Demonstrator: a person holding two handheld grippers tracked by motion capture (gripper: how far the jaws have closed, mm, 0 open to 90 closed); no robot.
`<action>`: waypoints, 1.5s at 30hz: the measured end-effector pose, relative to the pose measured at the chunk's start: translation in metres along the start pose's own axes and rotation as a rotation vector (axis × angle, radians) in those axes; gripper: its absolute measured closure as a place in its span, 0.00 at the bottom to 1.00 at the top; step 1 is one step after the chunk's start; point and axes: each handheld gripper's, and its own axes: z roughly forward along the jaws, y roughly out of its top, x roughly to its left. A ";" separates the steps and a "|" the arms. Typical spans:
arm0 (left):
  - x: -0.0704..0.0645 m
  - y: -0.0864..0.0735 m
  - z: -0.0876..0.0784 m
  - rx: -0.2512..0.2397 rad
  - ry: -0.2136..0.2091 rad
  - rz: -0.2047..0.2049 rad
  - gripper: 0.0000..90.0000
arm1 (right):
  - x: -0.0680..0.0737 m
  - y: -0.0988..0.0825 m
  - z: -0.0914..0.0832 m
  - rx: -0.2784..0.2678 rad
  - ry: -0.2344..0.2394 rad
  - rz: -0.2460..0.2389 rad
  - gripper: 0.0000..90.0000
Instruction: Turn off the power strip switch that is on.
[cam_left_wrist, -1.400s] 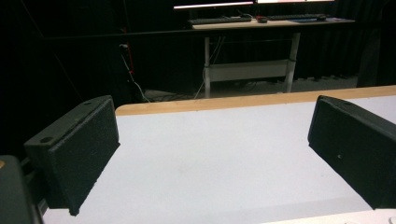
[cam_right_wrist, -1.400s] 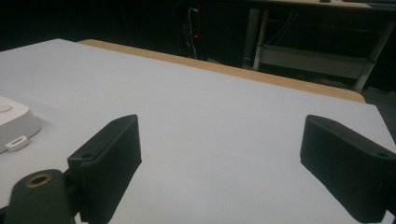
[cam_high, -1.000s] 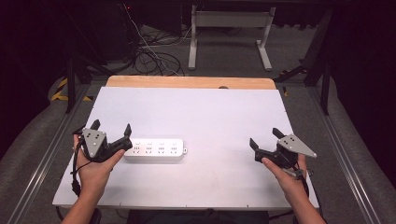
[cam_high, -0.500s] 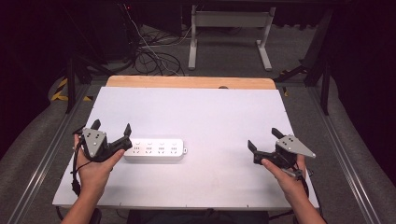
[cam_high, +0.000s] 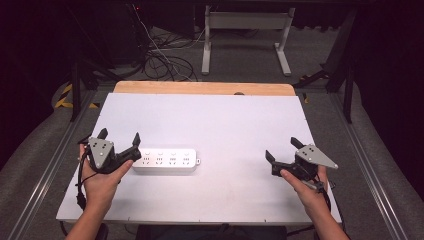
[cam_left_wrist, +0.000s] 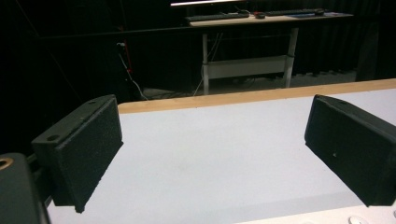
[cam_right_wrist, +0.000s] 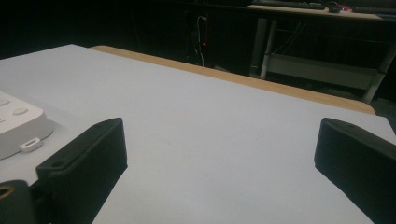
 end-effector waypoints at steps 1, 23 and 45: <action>0.000 0.000 0.000 0.001 -0.001 0.001 0.05 | 0.000 0.000 0.000 0.002 0.001 0.000 0.03; 0.002 -0.002 -0.001 0.016 -0.003 -0.008 0.05 | 0.001 0.000 0.002 0.010 0.003 -0.002 0.04; 0.003 -0.004 0.000 0.042 0.001 -0.009 0.06 | 0.001 0.000 0.006 0.015 0.007 -0.003 0.05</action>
